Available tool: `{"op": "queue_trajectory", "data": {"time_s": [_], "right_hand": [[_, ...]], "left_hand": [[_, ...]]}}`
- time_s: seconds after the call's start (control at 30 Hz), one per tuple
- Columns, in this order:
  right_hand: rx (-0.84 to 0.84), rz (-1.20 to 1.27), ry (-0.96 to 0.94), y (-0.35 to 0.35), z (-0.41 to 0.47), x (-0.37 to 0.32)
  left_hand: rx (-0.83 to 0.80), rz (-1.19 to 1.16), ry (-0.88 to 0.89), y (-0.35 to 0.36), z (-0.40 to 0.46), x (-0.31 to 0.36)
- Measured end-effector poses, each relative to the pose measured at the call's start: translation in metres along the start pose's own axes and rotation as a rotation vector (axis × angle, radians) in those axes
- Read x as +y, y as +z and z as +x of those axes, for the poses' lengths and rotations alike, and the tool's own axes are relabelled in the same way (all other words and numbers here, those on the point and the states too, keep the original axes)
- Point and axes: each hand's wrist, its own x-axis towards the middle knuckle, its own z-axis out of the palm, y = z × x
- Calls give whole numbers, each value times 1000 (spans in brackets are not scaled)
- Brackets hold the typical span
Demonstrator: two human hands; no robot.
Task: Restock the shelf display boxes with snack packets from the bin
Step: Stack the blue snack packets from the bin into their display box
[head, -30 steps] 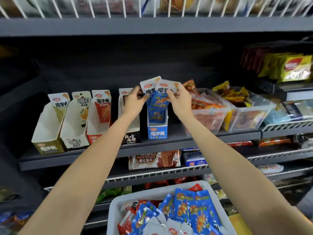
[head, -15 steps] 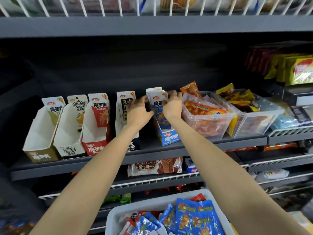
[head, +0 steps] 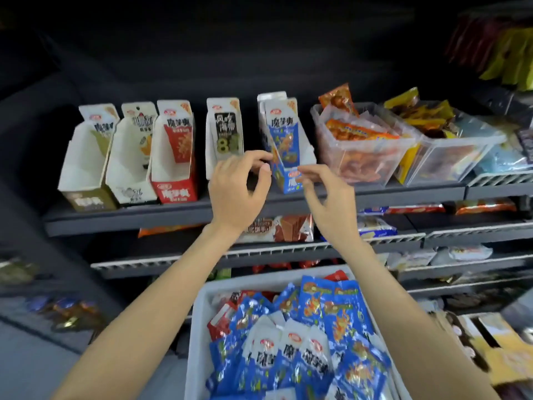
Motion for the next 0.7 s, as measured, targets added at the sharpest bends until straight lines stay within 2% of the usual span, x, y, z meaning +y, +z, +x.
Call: {"op": "queue_trajectory", "data": {"time_s": [0.1,0.17,0.23,0.37,0.4,0.47,0.57,0.63,0.7], "right_hand": [[-182,-131,3,-11,-43,7],[-340,-174,73,-17,-71,17],[-482,-216,164,-23,-99,27],[-723,-302,251,-36,-147,38],[-788,-301,282,-40,-156,39],[-946,-333,292,-48,-169,37],[-1090,-390,253,-60,-180,32],[-1109,-355,246,-69,-186,32],[-1197,-287,253,-77,-192,35]], "left_hand": [[-16,-66,50,-16,-39,12],[-133,-57,71,-22,-68,16],[-386,10,13,-25,-98,17],[-1069,196,-270,-32,-151,21],[-1168,228,-298,-35,-162,23],[-1244,229,-318,-44,-180,30],[-1229,187,-303,-59,-198,42],[-1249,169,-218,-68,-206,52],[-1316,192,-114,-74,-215,61]]}}
